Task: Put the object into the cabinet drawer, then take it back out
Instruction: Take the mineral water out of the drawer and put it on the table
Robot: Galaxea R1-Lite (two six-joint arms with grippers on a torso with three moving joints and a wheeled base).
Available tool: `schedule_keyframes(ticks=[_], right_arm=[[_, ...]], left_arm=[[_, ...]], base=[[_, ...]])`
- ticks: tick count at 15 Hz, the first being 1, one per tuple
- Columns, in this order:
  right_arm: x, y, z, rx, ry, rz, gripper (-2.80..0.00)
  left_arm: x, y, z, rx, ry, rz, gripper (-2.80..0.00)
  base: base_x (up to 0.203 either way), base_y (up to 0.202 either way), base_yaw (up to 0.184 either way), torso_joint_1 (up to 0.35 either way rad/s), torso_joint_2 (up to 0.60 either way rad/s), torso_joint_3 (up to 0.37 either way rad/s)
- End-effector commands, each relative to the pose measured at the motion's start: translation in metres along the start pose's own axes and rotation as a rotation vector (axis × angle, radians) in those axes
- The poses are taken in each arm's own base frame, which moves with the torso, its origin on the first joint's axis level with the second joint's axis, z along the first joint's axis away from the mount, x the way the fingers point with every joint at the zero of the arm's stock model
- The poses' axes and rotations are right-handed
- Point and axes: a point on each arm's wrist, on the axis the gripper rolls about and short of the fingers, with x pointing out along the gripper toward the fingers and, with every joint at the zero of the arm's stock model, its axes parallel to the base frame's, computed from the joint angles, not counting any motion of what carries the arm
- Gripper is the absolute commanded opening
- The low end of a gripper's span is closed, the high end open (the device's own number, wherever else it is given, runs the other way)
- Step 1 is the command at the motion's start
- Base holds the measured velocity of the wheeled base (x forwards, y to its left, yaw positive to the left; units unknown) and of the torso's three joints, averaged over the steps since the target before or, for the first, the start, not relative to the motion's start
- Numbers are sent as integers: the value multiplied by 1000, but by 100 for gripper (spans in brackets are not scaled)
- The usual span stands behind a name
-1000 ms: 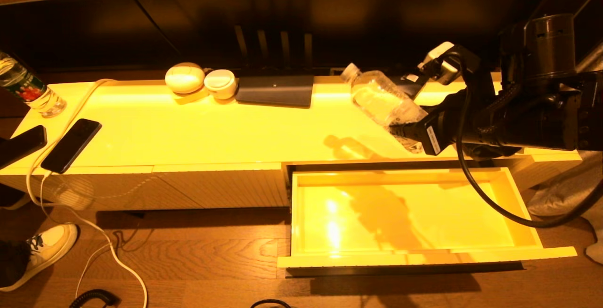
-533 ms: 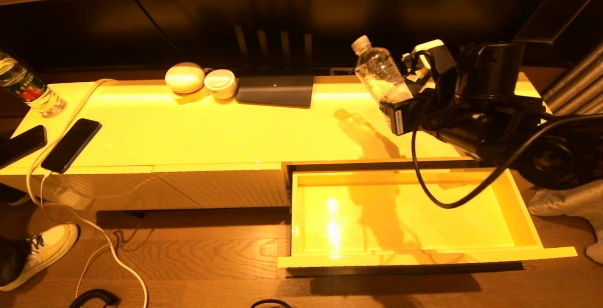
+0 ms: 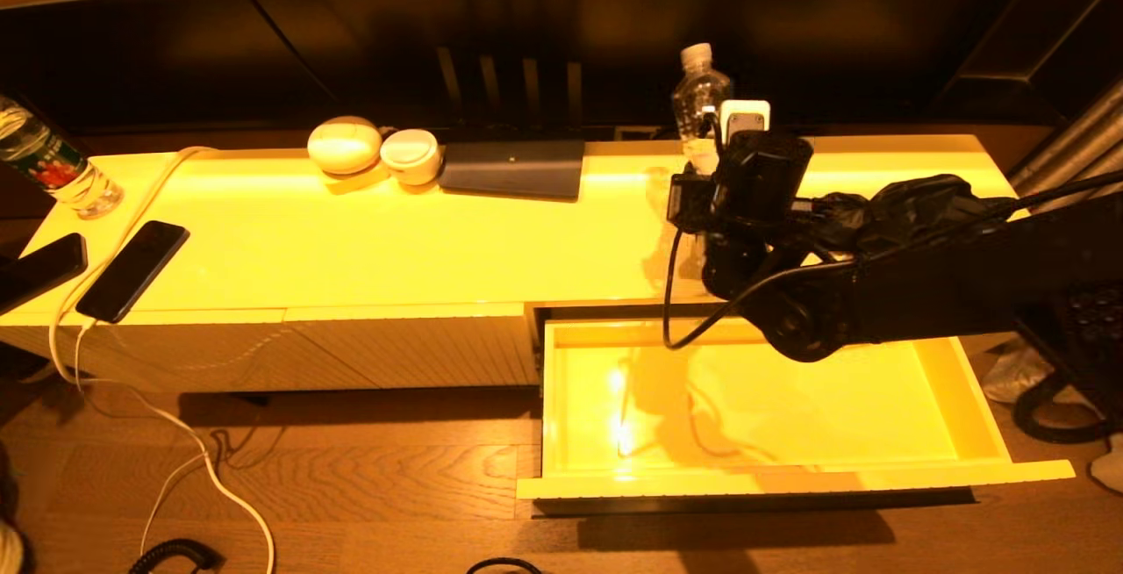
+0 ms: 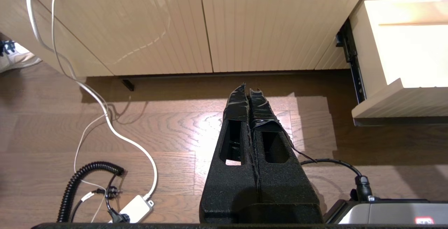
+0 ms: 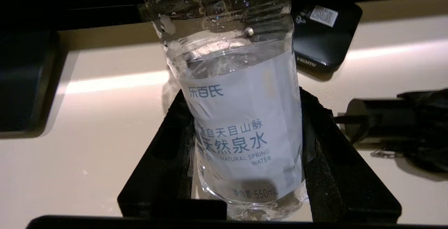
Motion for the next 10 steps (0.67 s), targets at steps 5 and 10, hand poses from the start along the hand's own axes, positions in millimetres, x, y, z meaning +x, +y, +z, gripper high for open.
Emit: schedule_keyframes(ticks=[5,10], right_arm=[[22,21,-50,151,-99,-134,-280],[24,24,-40,275,-264,-161,-280]], left_arm=[[0,0,0,0,1,0,-280],[0,0,0,0,1,0,-280]], base=[[0,0,0,0,0,0],[0,0,0,0,0,0]])
